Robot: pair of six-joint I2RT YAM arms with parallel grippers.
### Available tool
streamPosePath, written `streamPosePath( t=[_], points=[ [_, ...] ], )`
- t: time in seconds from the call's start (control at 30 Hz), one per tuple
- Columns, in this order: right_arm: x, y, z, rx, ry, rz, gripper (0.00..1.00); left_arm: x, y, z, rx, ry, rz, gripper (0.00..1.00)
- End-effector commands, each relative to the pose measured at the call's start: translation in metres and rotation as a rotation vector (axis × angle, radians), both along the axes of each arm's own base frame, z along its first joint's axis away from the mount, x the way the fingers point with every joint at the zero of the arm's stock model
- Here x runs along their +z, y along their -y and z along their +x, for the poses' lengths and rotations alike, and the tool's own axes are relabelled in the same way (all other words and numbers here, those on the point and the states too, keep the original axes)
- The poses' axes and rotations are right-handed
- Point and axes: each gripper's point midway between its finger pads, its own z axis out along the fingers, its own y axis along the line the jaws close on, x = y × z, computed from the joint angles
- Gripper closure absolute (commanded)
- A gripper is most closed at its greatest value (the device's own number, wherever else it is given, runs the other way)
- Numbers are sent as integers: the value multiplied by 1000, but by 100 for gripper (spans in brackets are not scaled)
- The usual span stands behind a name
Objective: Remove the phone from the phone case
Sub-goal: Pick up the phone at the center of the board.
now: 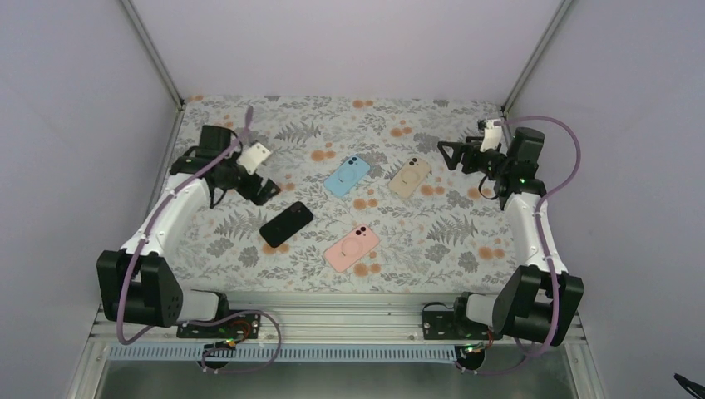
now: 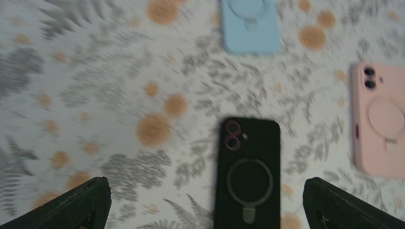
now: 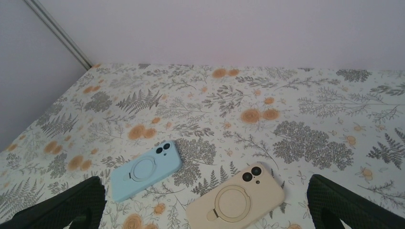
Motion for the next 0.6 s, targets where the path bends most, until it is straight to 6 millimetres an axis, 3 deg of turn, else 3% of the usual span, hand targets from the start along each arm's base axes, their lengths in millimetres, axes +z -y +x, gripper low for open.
streamPosePath(
  t=[0.0,0.17,0.33,0.57],
  points=[
    [7,-8,2,34,37,22,1,-36,11,-33,-115,-75,143,0],
    [5,-11,3,44,39,37,1,-71,24,-54,-183,-150,250,0],
    [6,-13,2,55,36,60,1,-94,37,-66,-243,-184,334,0],
    [9,-18,-5,65,48,84,1,-121,46,-65,-266,-248,399,0]
  ],
)
